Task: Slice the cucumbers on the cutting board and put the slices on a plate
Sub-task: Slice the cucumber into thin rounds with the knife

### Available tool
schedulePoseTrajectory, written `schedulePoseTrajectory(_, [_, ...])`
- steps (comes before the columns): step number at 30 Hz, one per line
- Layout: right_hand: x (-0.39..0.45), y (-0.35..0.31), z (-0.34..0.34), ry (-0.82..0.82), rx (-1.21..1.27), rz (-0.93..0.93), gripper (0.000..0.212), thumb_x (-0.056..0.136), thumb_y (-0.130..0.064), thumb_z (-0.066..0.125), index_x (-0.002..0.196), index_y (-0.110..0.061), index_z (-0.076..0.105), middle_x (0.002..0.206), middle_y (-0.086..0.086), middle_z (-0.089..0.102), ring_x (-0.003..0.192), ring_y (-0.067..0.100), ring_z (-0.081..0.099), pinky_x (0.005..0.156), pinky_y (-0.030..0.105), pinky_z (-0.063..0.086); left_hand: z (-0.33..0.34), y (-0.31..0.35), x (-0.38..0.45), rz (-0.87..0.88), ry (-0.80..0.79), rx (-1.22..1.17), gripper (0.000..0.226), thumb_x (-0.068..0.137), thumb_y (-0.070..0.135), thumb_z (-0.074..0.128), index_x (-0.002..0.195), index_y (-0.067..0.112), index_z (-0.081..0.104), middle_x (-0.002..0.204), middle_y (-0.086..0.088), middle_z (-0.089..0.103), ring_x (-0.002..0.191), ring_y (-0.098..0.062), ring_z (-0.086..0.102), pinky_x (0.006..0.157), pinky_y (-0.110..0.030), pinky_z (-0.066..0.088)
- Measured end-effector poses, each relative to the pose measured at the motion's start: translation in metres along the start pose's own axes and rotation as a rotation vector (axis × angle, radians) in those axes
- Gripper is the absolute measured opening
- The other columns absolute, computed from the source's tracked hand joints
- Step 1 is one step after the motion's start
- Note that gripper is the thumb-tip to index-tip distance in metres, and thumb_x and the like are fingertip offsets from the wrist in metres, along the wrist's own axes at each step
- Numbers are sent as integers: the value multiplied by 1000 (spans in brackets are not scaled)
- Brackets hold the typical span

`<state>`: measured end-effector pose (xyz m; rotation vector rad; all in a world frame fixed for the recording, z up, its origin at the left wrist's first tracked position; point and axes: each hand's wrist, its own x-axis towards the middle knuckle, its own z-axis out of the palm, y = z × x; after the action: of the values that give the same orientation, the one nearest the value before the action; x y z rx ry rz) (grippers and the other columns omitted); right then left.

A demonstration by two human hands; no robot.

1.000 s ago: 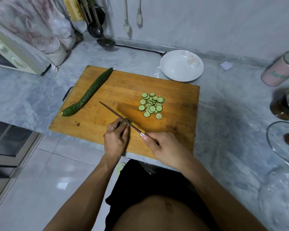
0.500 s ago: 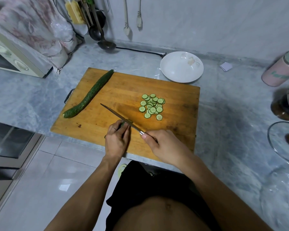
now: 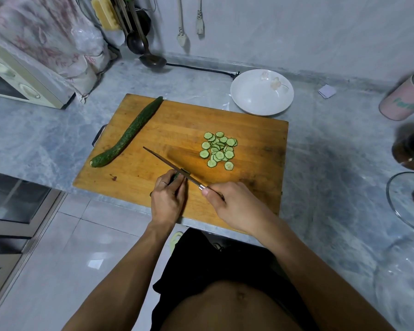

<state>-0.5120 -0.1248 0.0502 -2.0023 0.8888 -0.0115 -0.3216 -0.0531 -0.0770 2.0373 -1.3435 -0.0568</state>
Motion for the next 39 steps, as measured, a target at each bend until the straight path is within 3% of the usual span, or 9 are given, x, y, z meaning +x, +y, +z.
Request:
schedulePoseTrajectory(13, [20,11,20,100,69,46,47,103,-45,44,65,-19,43,56,-3,42,50,17,39,49,34,33,0,5,-1,55,60,8,17,87,8,67,102,2,74,111,-15,68,96,-33,62,77,-33,52])
schedulePoseTrajectory(18, [23,14,14,92,73,44,47,104,-46,42,81,-10,62,61,7,56,49,14,40,51,31,31,-3,5,0,29,49,-15,22,91,14,64,108,4,73,113,-12,68,101,-29,63,83,-32,52])
schedulePoseTrajectory(22, [19,12,5,112,122,29,51,105,-41,44,55,-40,55,53,-6,42,50,12,38,52,31,30,-5,5,1,13,40,-30,23,89,13,63,107,3,73,113,-13,69,102,-29,64,89,-30,49])
schedulePoseTrajectory(25, [12,11,2,100,107,11,54,105,-41,43,55,-57,54,55,-6,43,52,13,41,53,31,32,-4,3,1,4,26,-47,22,87,11,64,106,3,74,113,-13,69,102,-29,65,88,-31,52])
schedulePoseTrajectory(30, [1,9,2,74,97,-31,44,105,-44,41,79,-15,62,57,-3,41,51,8,36,53,32,28,-4,2,0,-16,-16,-21,22,88,10,64,108,5,74,116,-13,68,103,-30,64,87,-36,54])
schedulePoseTrajectory(35, [-5,6,5,38,53,-39,40,104,-47,39,69,-32,50,63,-3,45,61,8,40,55,32,32,-7,9,0,36,-7,12,21,86,8,60,101,5,75,115,-11,69,102,-31,64,79,-33,53])
schedulePoseTrajectory(39, [-5,4,6,50,43,-28,43,104,-47,39,67,-27,46,62,-4,44,59,11,42,54,33,33,-5,8,-2,38,-13,26,19,87,7,62,100,5,75,115,-10,69,102,-30,63,76,-32,53])
